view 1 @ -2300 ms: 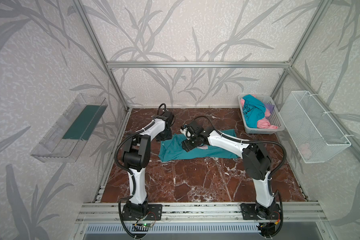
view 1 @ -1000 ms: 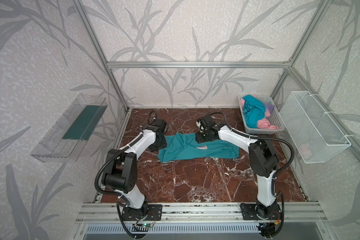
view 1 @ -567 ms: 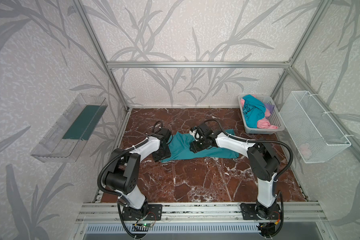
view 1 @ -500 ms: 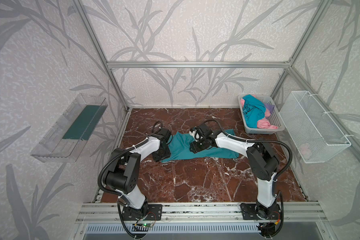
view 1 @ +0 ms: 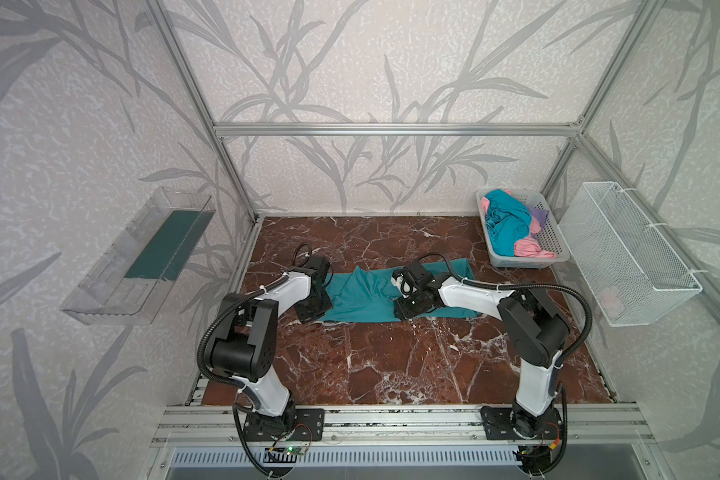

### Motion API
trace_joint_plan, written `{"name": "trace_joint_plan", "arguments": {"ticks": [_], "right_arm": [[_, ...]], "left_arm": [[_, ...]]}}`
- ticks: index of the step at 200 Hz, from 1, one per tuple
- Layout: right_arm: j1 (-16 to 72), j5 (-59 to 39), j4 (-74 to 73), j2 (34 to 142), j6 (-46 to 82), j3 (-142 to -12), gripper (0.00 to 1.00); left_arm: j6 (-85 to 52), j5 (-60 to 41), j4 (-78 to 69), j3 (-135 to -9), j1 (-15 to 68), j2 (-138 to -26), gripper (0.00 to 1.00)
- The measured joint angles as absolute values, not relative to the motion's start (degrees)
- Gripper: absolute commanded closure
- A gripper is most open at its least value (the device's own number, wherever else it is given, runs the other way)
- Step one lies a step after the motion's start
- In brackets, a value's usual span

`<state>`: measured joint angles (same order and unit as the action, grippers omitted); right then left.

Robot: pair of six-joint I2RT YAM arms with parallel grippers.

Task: Fold and stack the t-shirts

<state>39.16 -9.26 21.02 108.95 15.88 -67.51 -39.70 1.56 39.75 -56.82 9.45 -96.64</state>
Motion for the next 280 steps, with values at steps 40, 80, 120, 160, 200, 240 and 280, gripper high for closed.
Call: {"name": "trace_joint_plan", "arguments": {"ticks": [40, 80, 120, 160, 200, 240, 280], "right_arm": [[38.9, -9.1, 20.5, 105.3, 17.1, -63.1, 0.49], [39.0, -9.1, 21.3, 103.8, 17.5, -61.7, 0.48], [41.0, -9.1, 24.1, 102.7, 18.0, -61.7, 0.47], [41.1, -8.9, 27.3, 100.4, 18.3, -65.0, 0.47], [41.1, -9.1, 26.7, 102.3, 18.0, -75.0, 0.51], [41.0, -10.8, 25.6, 113.6, 18.5, -85.4, 0.54], [40.7, -12.3, 25.9, 124.6, 20.2, -91.9, 0.68]], "left_arm": [[-38.5, 1.5, 40.4, -56.8, 6.0, -96.6, 1.00], [-38.6, 3.1, 43.2, -56.8, 5.7, -96.9, 0.89], [-39.6, 5.2, 46.3, -57.1, 5.5, -95.9, 0.62], [-40.3, 9.3, 50.5, -64.8, 9.0, -93.7, 0.61], [-41.2, 9.8, 50.0, -73.4, 18.4, -96.5, 0.65], [-42.7, 7.6, 47.7, -76.0, 22.0, -104.5, 0.56], [-43.8, 5.9, 45.4, -72.9, 21.9, -105.8, 0.56]]}}
